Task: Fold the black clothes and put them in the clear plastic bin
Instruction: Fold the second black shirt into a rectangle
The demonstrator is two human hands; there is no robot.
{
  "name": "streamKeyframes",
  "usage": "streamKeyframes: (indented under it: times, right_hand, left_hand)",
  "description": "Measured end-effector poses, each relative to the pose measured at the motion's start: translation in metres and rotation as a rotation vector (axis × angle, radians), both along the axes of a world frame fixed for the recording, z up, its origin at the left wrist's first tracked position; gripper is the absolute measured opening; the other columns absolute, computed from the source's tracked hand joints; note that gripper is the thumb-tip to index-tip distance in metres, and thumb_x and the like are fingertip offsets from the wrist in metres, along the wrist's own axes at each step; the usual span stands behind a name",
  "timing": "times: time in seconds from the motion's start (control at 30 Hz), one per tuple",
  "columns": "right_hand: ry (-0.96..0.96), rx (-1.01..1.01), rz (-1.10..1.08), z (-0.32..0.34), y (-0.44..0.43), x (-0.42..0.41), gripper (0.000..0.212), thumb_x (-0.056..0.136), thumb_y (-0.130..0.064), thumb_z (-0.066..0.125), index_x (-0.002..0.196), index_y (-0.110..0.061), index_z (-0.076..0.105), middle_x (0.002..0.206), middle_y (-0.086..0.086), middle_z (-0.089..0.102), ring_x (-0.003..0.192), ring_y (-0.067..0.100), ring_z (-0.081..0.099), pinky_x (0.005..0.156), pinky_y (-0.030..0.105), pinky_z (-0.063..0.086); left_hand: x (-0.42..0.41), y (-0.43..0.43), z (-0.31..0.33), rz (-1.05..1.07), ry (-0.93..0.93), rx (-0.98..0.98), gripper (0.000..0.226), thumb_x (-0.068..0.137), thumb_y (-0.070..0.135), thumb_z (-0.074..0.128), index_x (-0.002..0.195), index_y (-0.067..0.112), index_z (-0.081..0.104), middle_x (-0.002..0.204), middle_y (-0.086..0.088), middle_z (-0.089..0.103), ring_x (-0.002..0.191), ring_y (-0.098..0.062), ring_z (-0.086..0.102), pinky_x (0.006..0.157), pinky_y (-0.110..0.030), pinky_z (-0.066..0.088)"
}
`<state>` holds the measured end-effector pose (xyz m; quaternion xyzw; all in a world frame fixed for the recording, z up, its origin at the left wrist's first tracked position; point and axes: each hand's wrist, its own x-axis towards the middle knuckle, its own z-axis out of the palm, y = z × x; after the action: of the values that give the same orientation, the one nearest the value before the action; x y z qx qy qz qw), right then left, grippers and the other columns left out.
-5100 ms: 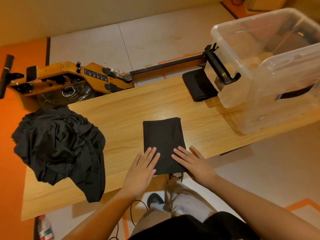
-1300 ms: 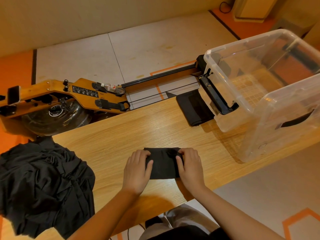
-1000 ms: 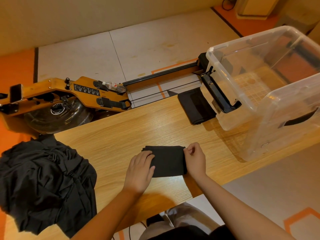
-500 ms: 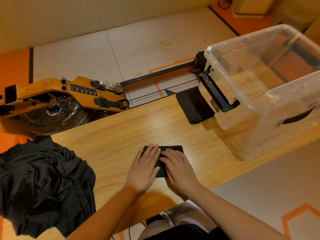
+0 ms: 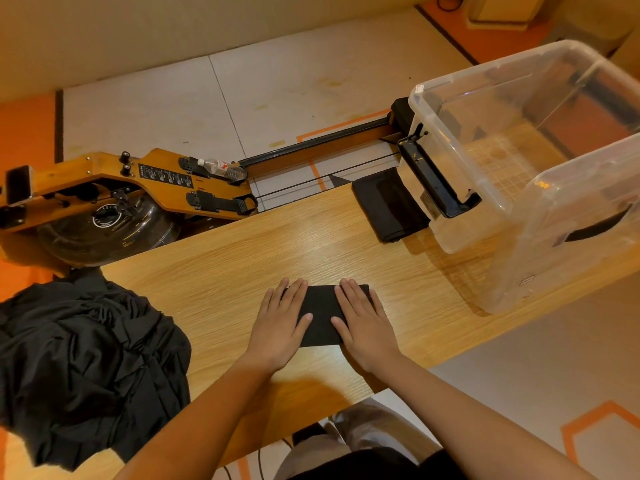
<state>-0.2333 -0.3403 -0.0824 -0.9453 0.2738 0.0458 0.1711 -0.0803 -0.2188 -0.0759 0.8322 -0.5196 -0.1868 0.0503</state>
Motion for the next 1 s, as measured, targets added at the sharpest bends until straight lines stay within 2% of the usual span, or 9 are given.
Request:
streamKeyframes:
  times: [0.07,0.13,0.27,0.4,0.57,0.67,0.77,0.83,1.0]
  right_hand:
    - [-0.064,-0.017,-0.025,0.003,-0.004,0.007,0.061,0.103,-0.044,0.014,0.140,-0.009,0.048,0.143,0.007,0.051,0.136,0.021,0.043,0.114,0.039,0.010]
    - [-0.123,-0.068,-0.027,0.006,-0.012,0.014,0.047,0.097,-0.036,0.035,0.127,-0.010,0.060,0.126,0.006,0.063,0.120,0.022,0.058,0.112,0.037,0.017]
    - [-0.139,-0.068,0.017,0.011,-0.023,0.021,0.039,0.081,-0.018,0.069,0.119,-0.010,0.065,0.110,0.007,0.067,0.104,0.027,0.062,0.105,0.041,0.037]
    - [-0.018,0.031,0.075,0.021,-0.026,0.025,0.039,0.093,-0.023,0.055,0.130,-0.012,0.053,0.122,0.007,0.054,0.117,0.025,0.045,0.099,0.034,0.032]
    - [0.120,0.094,0.088,0.031,-0.020,0.018,0.030,0.091,-0.028,0.055,0.115,-0.009,0.055,0.118,0.010,0.048,0.112,0.024,0.042,0.089,0.031,0.032]
    - [0.134,0.219,0.066,0.036,-0.024,0.010,0.028,0.087,-0.026,0.058,0.110,-0.011,0.055,0.112,0.007,0.049,0.105,0.022,0.043,0.079,0.030,0.032]
    - [0.125,0.442,-0.018,0.046,-0.036,0.007,0.020,0.085,-0.023,0.059,0.101,-0.012,0.052,0.100,0.006,0.058,0.092,0.023,0.053,0.072,0.036,0.042]
    - [0.111,0.591,-0.058,0.051,-0.048,0.006,0.019,0.084,-0.023,0.063,0.095,-0.012,0.052,0.095,0.007,0.062,0.088,0.024,0.057,0.074,0.039,0.047]
    - [-0.013,0.876,-0.205,0.061,-0.091,0.002,0.013,0.084,-0.017,0.071,0.091,-0.017,0.059,0.104,0.011,0.065,0.097,0.022,0.062,0.081,0.034,0.050]
  left_hand:
    - [0.003,-0.006,0.007,0.015,0.008,-0.050,0.071,0.093,0.053,0.006,0.154,0.019,0.020,0.159,0.002,0.024,0.148,-0.021,0.013,0.120,-0.035,0.005]
    - [0.008,-0.012,0.012,0.018,0.020,-0.097,0.055,0.100,0.043,0.033,0.149,0.018,0.036,0.148,-0.002,0.041,0.139,-0.024,0.031,0.115,-0.036,0.020]
    - [0.016,-0.024,0.024,0.013,0.079,-0.021,0.049,0.095,0.035,0.055,0.141,0.022,0.045,0.130,0.001,0.049,0.123,-0.019,0.039,0.102,-0.030,0.028]
    - [0.021,-0.036,0.031,0.024,0.209,0.104,0.039,0.089,0.031,0.065,0.123,0.019,0.051,0.120,-0.001,0.054,0.115,-0.020,0.044,0.090,-0.030,0.034]
    - [0.026,-0.046,0.035,-0.122,0.211,0.307,0.046,0.086,0.036,0.068,0.125,0.015,0.054,0.120,-0.005,0.046,0.116,-0.021,0.039,0.092,-0.032,0.039]
    - [0.028,-0.053,0.037,-0.202,0.254,0.355,0.036,0.083,0.034,0.071,0.111,0.018,0.055,0.115,-0.002,0.043,0.112,-0.018,0.037,0.093,-0.033,0.040]
    - [0.034,-0.064,0.044,-0.162,0.477,0.359,0.025,0.081,0.022,0.073,0.087,0.021,0.048,0.099,0.001,0.050,0.096,-0.016,0.046,0.077,-0.029,0.041]
    - [0.042,-0.072,0.048,-0.111,0.644,0.351,0.026,0.081,0.018,0.074,0.085,0.022,0.049,0.096,0.002,0.056,0.090,-0.015,0.052,0.073,-0.028,0.041]
    - [0.065,-0.094,0.052,0.102,0.875,0.240,0.016,0.083,0.029,0.074,0.097,0.025,0.066,0.107,0.005,0.066,0.109,-0.014,0.057,0.098,-0.034,0.042]
